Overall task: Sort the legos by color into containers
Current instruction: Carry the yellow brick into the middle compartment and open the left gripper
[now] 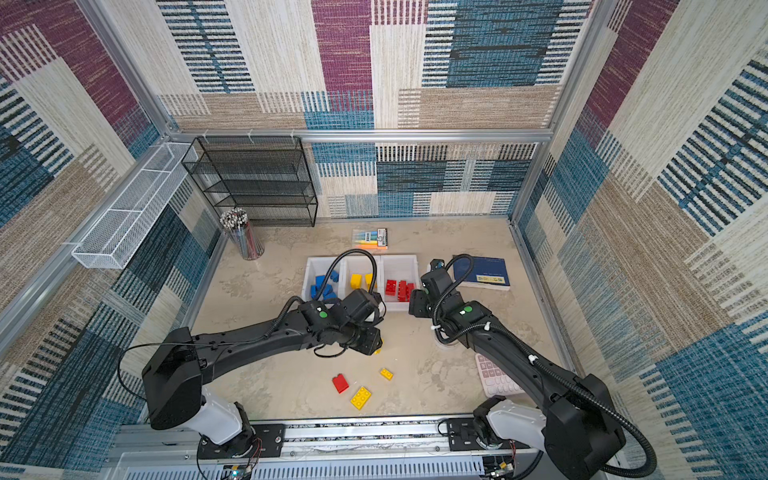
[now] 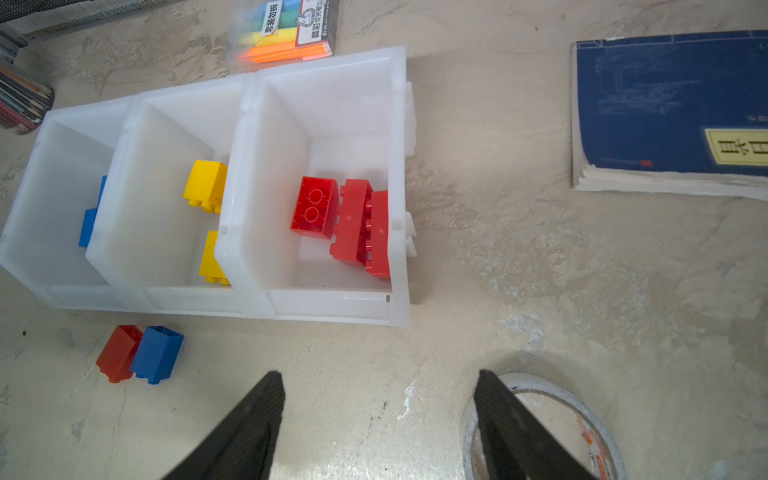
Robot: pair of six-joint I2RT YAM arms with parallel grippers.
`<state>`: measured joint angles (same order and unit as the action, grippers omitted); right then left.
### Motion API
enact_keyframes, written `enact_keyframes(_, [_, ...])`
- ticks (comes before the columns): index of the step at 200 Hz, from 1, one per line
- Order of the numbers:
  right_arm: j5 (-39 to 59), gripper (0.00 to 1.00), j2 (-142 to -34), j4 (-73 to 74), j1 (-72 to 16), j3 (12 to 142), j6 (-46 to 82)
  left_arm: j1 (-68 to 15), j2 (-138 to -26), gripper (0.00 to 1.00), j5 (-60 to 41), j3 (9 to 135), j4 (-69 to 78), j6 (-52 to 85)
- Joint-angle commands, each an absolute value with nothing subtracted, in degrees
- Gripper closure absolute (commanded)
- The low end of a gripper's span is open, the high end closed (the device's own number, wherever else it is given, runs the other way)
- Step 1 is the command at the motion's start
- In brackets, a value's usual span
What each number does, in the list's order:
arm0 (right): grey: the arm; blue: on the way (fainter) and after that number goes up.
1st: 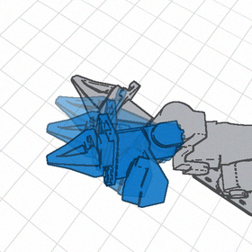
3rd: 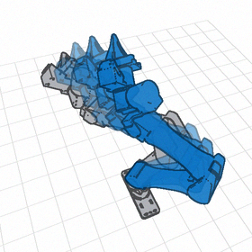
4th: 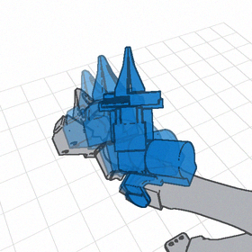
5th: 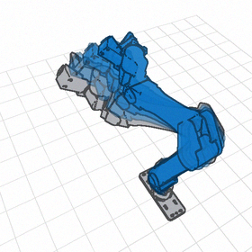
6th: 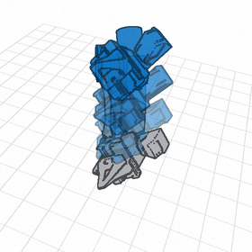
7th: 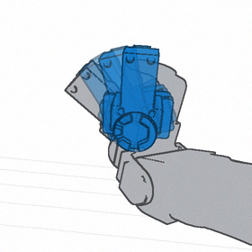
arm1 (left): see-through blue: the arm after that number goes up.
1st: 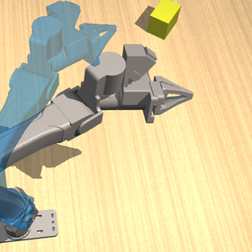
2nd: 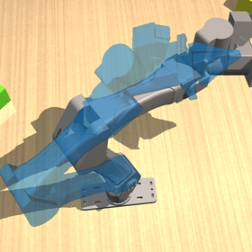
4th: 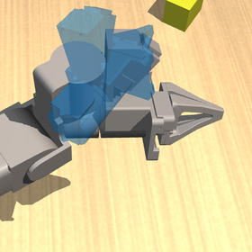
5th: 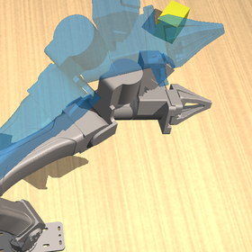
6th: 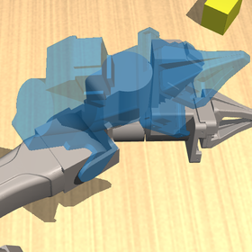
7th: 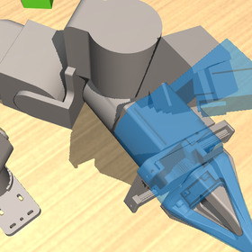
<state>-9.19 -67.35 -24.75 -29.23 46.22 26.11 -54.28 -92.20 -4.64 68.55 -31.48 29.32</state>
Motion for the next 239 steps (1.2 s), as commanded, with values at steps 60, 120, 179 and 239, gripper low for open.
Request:
enact_keyframes(60, [-9.9,0.25,-63.5,-26.2,-29.3,45.7,26.8,-42.0,-98.2,0.74,-2.2,80.8,-33.3,19.2])
enact_keyframes(120, [-9.4,0.25,-61.7,-26.8,-29.2,45.0,27.1,-35.0,-105.8,0.74,-1.8,88.5,-34.8,15.5])
enact_keyframes(179, [-9.5,0.25,-60.2,-27.5,-29.2,44.3,27.8,-34.2,-111.5,0.73,-1.9,92.7,-35.7,14.0])
enact_keyframes(239, [-9.6,0.25,-59.7,-29.0,-29.2,44.9,27.8,-34.0,-113.7,0.52,-2.0,93.6,-36.1,14.5])
